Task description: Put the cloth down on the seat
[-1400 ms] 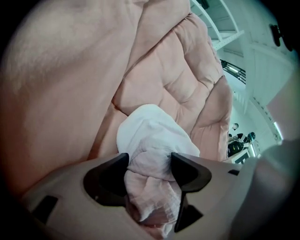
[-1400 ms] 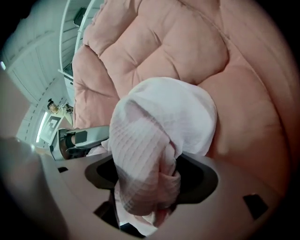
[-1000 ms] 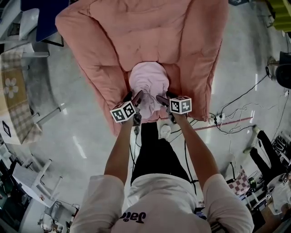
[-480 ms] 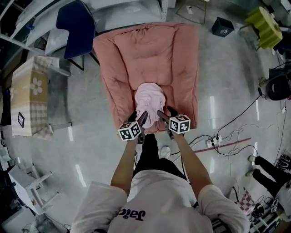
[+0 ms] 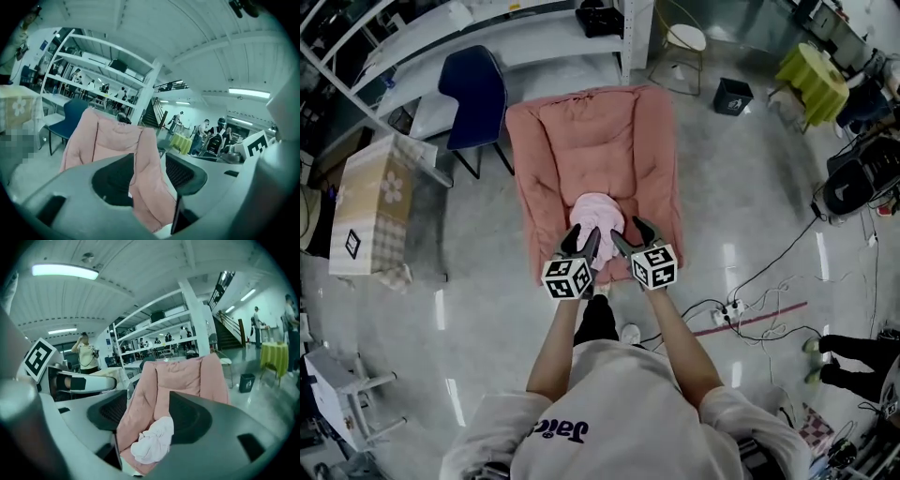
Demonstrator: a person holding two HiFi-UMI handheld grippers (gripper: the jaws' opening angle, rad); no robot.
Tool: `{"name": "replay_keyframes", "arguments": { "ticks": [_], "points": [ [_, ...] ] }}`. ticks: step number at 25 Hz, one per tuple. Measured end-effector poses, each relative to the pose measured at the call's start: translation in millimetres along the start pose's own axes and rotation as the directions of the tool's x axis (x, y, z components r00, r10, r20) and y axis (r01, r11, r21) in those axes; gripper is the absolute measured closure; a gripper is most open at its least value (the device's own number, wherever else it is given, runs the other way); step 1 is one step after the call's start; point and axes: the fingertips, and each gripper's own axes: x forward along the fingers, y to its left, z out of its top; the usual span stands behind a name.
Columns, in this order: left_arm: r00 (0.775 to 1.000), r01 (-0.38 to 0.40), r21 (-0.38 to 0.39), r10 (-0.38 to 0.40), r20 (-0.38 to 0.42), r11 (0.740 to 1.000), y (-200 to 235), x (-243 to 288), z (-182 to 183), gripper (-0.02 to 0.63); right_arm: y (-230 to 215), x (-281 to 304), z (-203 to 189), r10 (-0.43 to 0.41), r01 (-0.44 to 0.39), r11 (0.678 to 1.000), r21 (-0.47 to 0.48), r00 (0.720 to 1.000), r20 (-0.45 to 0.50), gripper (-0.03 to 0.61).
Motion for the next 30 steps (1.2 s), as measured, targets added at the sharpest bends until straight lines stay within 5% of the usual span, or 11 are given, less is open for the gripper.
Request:
{"name": "replay_keyframes", "arguments": {
  "ticks": [7,16,23,30],
  "points": [
    [0.990,-0.007,0.129,-0.012,0.141,0.992,-44,-49,44,0.461,31,-60,66,-0.038,0.057,0.993,-0.101,0.982,0.187,0.425],
    [0.963,-0.073,0.233,0.007,0.270,0.970,-88,-100,79,0.563,62,-120,110,-0.049,0.102,0.984,-0.146,0.943,0.330,0.508],
    [0.952,-0.114,0.268,0.028,0.304,0.957,-103,-126,85,0.598,79,-142,113,-0.054,0.110,0.982,-0.151,0.941,0.334,0.557],
    [0.940,-0.138,0.267,0.042,0.338,0.954,-118,-142,87,0.598,75,-164,102,-0.141,0.205,0.960,-0.191,0.943,0.303,0.566]
  ]
}}
